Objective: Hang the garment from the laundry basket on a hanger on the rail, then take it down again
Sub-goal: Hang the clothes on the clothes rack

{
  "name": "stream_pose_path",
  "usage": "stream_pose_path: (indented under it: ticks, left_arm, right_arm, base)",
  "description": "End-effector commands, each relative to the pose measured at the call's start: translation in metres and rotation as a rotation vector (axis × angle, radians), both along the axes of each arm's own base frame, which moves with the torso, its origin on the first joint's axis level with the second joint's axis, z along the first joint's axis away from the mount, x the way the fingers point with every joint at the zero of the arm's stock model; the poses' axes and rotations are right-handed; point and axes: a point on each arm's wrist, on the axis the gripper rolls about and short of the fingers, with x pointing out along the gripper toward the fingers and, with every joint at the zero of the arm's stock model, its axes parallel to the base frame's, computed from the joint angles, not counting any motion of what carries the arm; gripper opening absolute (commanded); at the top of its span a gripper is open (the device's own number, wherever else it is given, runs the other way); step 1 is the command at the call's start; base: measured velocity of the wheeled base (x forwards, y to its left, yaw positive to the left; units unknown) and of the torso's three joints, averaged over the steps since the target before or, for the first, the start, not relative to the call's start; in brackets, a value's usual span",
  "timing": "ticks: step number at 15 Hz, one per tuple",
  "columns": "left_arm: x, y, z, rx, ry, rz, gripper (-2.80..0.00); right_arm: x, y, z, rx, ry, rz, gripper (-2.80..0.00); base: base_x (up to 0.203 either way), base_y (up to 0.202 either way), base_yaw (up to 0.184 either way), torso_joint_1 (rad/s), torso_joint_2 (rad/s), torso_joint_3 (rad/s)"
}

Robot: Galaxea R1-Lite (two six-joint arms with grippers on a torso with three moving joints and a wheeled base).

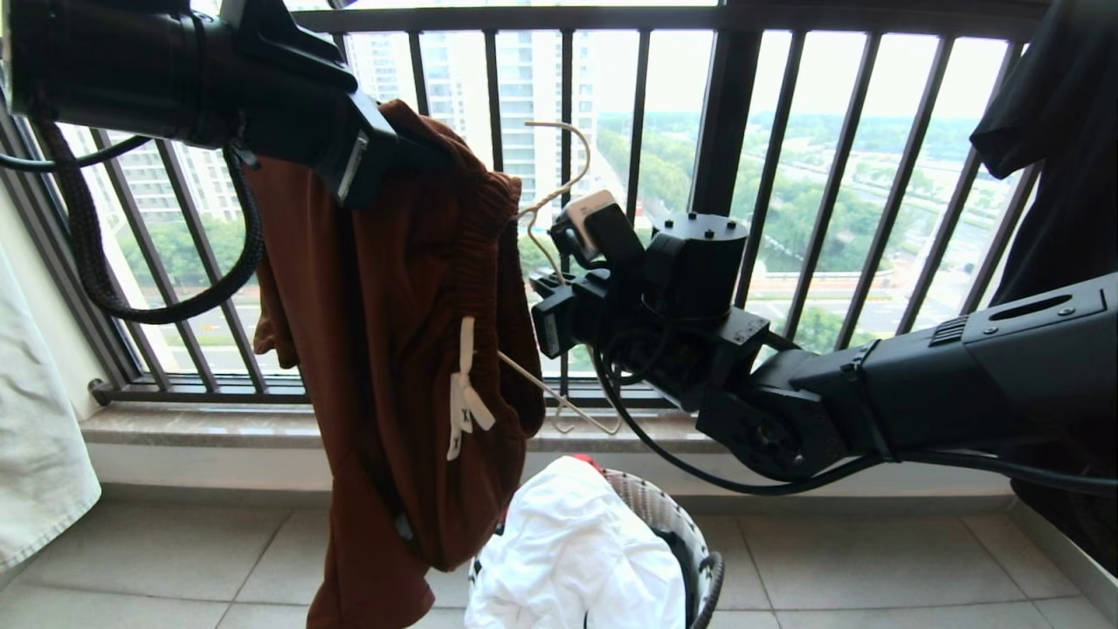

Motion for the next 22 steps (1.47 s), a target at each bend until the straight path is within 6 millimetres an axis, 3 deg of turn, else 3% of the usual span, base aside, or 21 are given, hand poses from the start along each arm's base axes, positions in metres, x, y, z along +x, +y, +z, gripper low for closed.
stream_pose_path:
  ticks: [1, 4, 5, 16, 17, 22]
  left_arm:
    - [0.007, -0.005, -0.005, 0.016, 0.007, -0.009, -2.8]
    - [0.008, -0.01, -0.007, 0.047, -0.004, -0.009, -2.8]
    - [0.008, -0.01, -0.007, 0.052, -0.01, -0.011, 0.0]
    - [-0.009, 0.002, 0.008, 0.085, -0.081, 0.129, 0.0]
    - [-0.009, 0.004, 0.009, 0.095, -0.091, 0.136, -2.8]
    - [-0.013, 0.016, 0.012, 0.168, -0.141, 0.156, -2.8]
  right_arm:
    - [0.0, -0.001, 0.002, 0.004, -0.007, -0.001, -2.8]
    - [-0.001, -0.001, 0.004, 0.007, -0.011, -0.001, -2.8]
    - [-0.001, -0.002, 0.005, 0.008, -0.012, -0.003, -2.8]
    - [0.007, -0.007, 0.005, 0.013, -0.096, -0.04, -2.8]
    - [0.01, -0.01, 0.005, 0.012, -0.096, -0.051, -2.8]
    - [0.012, -0.015, 0.003, 0.034, -0.138, -0.014, -2.8]
  base:
    - [0.0, 0.0, 0.0, 0.0, 0.0, 0.0]
    - [0.0, 0.0, 0.0, 0.0, 0.0, 0.0]
    - [0.0, 0.0, 0.0, 0.0, 0.0, 0.0]
    - [0.0, 0.0, 0.0, 0.0, 0.0, 0.0]
    - [0.0, 0.0, 0.0, 0.0, 0.0, 0.0]
    - [0.0, 0.0, 0.0, 0.0, 0.0, 0.0]
